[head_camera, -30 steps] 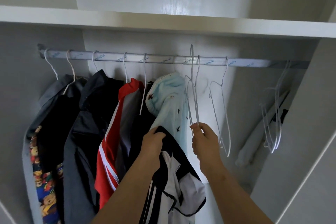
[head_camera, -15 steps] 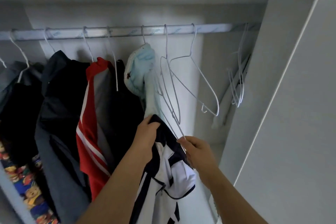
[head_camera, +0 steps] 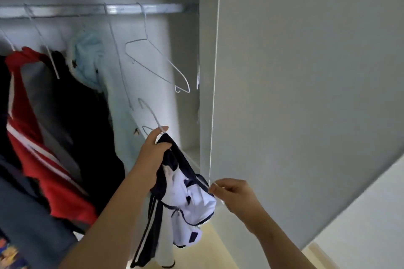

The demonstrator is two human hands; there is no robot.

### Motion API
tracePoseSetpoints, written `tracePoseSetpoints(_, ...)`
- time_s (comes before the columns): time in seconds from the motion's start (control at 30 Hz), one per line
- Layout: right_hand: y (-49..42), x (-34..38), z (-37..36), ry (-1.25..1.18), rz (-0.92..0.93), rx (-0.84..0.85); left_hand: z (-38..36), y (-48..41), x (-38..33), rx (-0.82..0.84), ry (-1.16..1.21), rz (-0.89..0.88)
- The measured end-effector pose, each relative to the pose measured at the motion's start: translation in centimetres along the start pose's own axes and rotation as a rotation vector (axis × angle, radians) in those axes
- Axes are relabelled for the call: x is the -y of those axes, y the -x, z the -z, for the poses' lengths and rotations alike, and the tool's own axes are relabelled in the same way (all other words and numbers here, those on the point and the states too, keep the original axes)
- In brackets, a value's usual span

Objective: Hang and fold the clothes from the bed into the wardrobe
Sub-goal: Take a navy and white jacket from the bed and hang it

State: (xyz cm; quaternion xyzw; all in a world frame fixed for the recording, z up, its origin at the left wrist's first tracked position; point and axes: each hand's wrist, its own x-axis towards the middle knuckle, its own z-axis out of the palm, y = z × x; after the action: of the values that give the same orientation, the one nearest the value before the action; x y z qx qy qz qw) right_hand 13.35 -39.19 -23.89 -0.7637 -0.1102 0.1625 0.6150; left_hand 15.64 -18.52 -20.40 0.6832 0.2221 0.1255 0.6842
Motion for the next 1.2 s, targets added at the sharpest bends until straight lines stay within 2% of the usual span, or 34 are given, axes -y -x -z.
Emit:
tracePoseSetpoints(0.2,7.3,-2.6,3.9,-0.064,0.001,-0.143,-3.5,5.8,1.9,0.108,-0.145,0.06)
tracePoseSetpoints(0.3,10.2,-3.9,5.6,-0.062,-0.02,-0.205,-5.6,8.4,2.5,0.178,-0.237,0.034)
tracePoseSetpoints(0.4,11.7,-4.7,6.7,0.136,-0.075,-0.232,-7.8,10.5,2.3,0.191,-0.295,-0.059)
tracePoseSetpoints(0.5,11.8,-4.3,7.2,0.278,-0.076,-0.227,-9.9,12.2,2.0,0.309,-0.387,-0.131)
tracePoseSetpoints(0.57,12.0,-3.6,7.3,0.257,-0.048,-0.283,-11.1,13.5,1.9,0.378,-0.421,-0.173)
tracePoseSetpoints(0.7,13.0,-3.6,7.2,0.117,-0.045,-0.368,-11.2,15.0,2.1,0.403,-0.442,-0.208)
tracePoseSetpoints(0.83,14.2,-4.5,6.7,-0.051,-0.069,-0.329,-10.1,15.3,1.6,0.474,-0.556,-0.266)
tracePoseSetpoints(0.93,13.9,-4.3,5.9,-0.062,-0.05,-0.271,-10.1,15.4,1.3,0.545,-0.685,-0.325)
tracePoseSetpoints(1.07,12.9,-3.0,5.1,-0.055,-0.021,-0.288,-9.7,15.7,1.6,0.686,-0.782,-0.351)
tracePoseSetpoints(1.13,12.1,-2.4,4.6,-0.025,0.001,-0.32,-9.0,15.3,1.7,0.676,-0.743,-0.367)
tracePoseSetpoints(1.2,11.6,-2.2,4.0,0.026,0.023,-0.391,-8.0,14.6,1.8,0.575,-0.689,-0.368)
